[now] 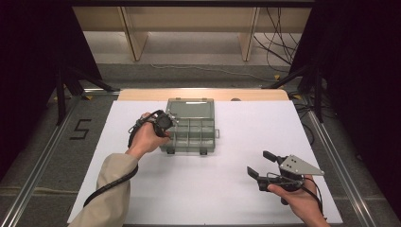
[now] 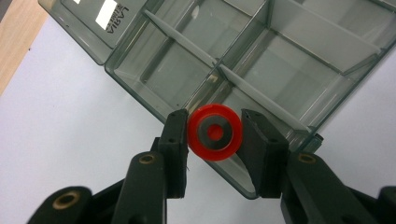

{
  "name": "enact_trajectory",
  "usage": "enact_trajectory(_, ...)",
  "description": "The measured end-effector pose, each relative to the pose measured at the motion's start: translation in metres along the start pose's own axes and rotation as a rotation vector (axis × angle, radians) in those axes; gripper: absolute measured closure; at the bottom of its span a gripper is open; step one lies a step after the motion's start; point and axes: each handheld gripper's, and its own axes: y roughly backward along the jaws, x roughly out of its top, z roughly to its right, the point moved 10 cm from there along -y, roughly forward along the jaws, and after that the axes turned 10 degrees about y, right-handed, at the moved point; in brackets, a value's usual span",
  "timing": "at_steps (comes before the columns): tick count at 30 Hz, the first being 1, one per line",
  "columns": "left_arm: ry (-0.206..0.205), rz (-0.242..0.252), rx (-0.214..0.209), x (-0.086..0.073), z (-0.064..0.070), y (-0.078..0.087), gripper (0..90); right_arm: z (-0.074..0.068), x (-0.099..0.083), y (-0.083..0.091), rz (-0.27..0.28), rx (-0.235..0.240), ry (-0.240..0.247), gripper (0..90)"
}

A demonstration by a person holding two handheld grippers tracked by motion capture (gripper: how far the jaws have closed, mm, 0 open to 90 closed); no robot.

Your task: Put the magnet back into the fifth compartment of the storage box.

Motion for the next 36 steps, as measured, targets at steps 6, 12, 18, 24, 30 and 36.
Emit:
enact_trajectory(6,-0.012,-0.008,-0.003,-0.0008,0.0013,-0.0019,62.6,-0.0001,-0.0004,0.0005,-0.005,0.003,0.002,18.0)
enact_trajectory(12,-0.021,-0.005,-0.002,-0.0012,0.0015,-0.0049,62.5,-0.0003,-0.0003,0.0004,-0.005,0.004,0.001,18.0)
enact_trajectory(18,-0.044,-0.008,0.005,-0.0011,0.0012,-0.007,62.4,-0.0003,-0.0005,0.0005,-0.006,0.005,0.001,18.0)
enact_trajectory(24,-0.041,-0.016,0.001,-0.0022,0.0018,-0.008,62.3,-0.0009,-0.0006,0.0007,-0.009,0.008,-0.007,18.0)
enact_trajectory(30,-0.048,-0.011,-0.002,-0.0018,0.0018,-0.009,62.2,-0.0005,-0.0011,0.0007,-0.011,0.009,-0.002,18.0)
enact_trajectory(36,-0.049,-0.009,0.002,-0.0016,0.0019,-0.0093,61.8,-0.0008,-0.001,0.0004,-0.01,0.012,-0.004,18.0)
